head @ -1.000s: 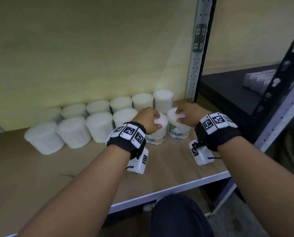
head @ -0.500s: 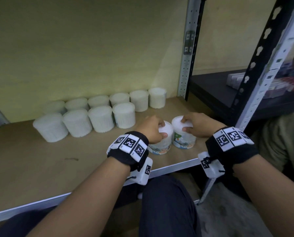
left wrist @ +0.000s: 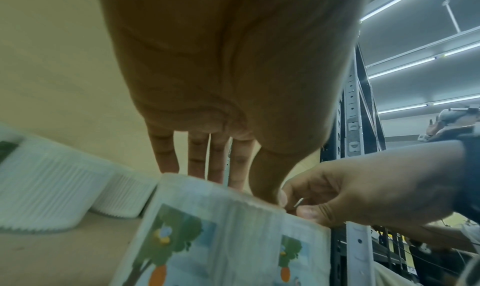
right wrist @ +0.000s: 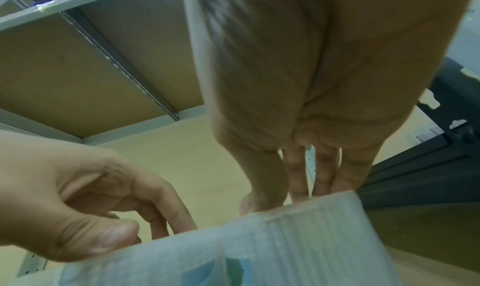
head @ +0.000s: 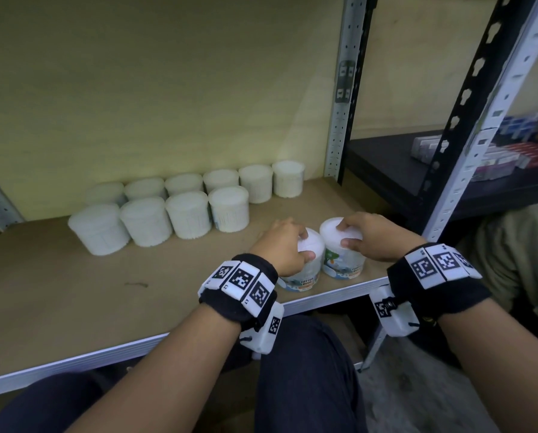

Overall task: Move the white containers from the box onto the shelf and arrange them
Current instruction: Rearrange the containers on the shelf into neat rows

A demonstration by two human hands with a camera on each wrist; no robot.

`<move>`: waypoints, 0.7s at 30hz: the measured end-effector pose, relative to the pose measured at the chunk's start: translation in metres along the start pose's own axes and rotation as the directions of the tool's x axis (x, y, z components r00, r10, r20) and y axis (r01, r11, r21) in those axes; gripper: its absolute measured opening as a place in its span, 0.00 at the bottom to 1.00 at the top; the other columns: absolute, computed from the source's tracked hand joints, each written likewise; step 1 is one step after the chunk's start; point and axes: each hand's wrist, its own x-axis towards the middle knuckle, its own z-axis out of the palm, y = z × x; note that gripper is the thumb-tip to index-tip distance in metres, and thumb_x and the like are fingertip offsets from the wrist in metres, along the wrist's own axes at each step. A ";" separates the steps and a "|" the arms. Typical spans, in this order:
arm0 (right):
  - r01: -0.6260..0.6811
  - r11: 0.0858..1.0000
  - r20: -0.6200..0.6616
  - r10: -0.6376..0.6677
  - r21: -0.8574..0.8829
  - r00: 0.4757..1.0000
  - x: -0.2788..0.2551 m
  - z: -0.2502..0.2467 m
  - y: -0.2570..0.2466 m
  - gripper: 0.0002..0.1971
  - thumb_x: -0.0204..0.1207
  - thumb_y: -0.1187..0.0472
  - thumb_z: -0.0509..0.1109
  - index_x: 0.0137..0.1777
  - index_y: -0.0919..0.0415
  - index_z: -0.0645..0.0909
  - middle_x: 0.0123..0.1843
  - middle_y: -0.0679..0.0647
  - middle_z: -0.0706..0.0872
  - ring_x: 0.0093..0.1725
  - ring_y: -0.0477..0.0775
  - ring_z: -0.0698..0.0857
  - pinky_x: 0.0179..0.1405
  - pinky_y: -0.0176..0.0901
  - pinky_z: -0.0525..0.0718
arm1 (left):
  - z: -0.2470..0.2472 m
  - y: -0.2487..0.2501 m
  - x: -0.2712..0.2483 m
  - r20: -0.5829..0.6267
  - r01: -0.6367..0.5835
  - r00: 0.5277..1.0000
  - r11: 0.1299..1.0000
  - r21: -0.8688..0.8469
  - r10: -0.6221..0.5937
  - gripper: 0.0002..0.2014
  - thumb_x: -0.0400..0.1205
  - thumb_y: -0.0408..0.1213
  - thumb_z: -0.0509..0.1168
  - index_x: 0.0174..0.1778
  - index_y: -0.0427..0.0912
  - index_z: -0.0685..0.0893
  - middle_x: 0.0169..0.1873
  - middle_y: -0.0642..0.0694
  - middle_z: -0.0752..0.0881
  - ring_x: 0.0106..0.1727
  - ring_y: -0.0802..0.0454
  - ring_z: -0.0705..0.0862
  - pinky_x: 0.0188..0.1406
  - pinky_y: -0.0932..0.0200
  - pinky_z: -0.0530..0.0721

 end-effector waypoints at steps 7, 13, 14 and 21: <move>-0.012 1.000 0.029 0.011 0.014 1.000 0.000 -0.008 -0.002 0.23 0.78 0.53 0.70 0.72 0.53 0.75 0.76 0.54 0.73 0.74 0.56 0.73 0.72 0.46 0.71 | 0.001 -0.005 0.001 0.010 -0.016 1.000 0.999 -0.029 0.017 0.23 0.79 0.49 0.67 0.69 0.44 0.78 0.65 0.47 0.76 0.69 0.47 0.73 0.71 0.48 0.72; -0.003 0.999 -0.058 0.006 0.050 0.998 0.008 -0.021 -0.021 0.27 0.76 0.49 0.72 0.73 0.58 0.76 0.73 0.55 0.78 0.71 0.56 0.77 0.68 0.44 0.74 | -0.020 -0.025 -0.001 -0.194 -0.018 0.981 0.982 -0.186 -0.019 0.19 0.79 0.44 0.68 0.65 0.42 0.81 0.62 0.47 0.81 0.63 0.49 0.80 0.62 0.59 0.76; 0.018 0.997 -0.093 -0.011 0.079 0.996 0.010 -0.021 -0.029 0.27 0.76 0.49 0.71 0.72 0.60 0.76 0.72 0.55 0.79 0.70 0.55 0.79 0.67 0.43 0.74 | -0.025 -0.033 -0.002 -0.217 -0.008 0.975 0.978 -0.209 -0.038 0.18 0.79 0.43 0.68 0.64 0.42 0.82 0.62 0.47 0.82 0.62 0.50 0.80 0.60 0.62 0.75; 0.201 0.953 -0.151 -0.170 0.225 0.974 0.037 -0.026 -0.103 0.17 0.75 0.49 0.72 0.61 0.55 0.83 0.57 0.50 0.86 0.56 0.49 0.84 0.54 0.38 0.76 | -0.064 -0.099 -0.006 -0.248 0.127 0.953 0.974 -0.189 -0.173 0.18 0.79 0.43 0.68 0.64 0.44 0.82 0.62 0.48 0.83 0.59 0.55 0.80 0.54 0.67 0.72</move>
